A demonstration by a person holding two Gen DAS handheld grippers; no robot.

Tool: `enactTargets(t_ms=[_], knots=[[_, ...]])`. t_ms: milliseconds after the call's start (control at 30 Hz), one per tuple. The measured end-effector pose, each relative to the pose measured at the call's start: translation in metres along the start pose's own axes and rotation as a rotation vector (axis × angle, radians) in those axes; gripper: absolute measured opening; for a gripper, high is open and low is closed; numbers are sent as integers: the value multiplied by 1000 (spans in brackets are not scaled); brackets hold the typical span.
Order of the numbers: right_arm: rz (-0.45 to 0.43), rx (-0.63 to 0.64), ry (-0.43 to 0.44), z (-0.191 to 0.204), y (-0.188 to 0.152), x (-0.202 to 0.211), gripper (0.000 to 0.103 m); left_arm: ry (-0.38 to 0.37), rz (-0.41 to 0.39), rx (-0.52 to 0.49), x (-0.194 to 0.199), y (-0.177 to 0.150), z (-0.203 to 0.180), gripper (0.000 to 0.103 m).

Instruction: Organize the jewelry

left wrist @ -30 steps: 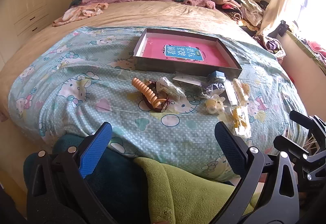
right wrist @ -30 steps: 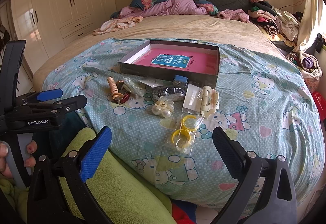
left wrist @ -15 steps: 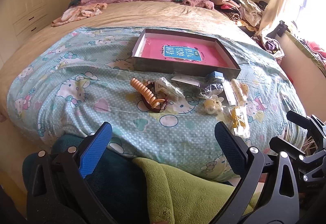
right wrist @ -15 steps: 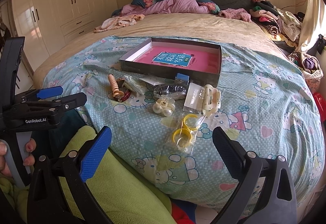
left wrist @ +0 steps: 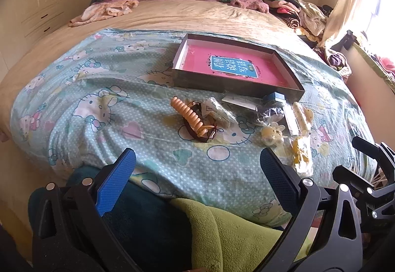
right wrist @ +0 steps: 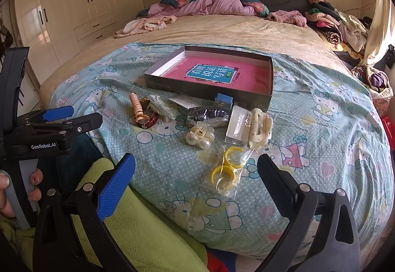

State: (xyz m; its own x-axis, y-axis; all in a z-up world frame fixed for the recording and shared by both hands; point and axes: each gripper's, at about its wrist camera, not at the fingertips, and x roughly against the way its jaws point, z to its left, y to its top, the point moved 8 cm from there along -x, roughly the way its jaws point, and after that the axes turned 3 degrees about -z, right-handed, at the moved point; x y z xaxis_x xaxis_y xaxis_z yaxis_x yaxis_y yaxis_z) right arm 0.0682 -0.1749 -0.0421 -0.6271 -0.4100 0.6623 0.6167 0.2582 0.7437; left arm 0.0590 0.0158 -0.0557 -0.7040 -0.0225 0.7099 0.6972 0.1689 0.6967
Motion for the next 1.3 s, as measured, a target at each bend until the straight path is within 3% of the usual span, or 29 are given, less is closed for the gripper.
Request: enactTargets(t_ms=[333, 500, 633, 833, 1133, 1300], knots=[[27, -59, -7, -17, 4, -23, 99, 66, 40, 38, -28, 2, 34, 94], [49, -84, -32, -31, 0, -34, 99, 32, 83, 70, -51, 3, 43, 94], [66, -96, -49, -42, -4, -43, 99, -95, 97, 143, -68, 8, 44, 94], [96, -98, -65, -49, -11, -57, 99, -108, 110, 167, -95, 21, 44, 93], [160, -140, -59, -60, -27, -80, 98, -160, 181, 200, -127, 22, 39, 53], [204, -169, -45, -64, -36, -93, 98, -174, 185, 209, -134, 25, 40, 43]])
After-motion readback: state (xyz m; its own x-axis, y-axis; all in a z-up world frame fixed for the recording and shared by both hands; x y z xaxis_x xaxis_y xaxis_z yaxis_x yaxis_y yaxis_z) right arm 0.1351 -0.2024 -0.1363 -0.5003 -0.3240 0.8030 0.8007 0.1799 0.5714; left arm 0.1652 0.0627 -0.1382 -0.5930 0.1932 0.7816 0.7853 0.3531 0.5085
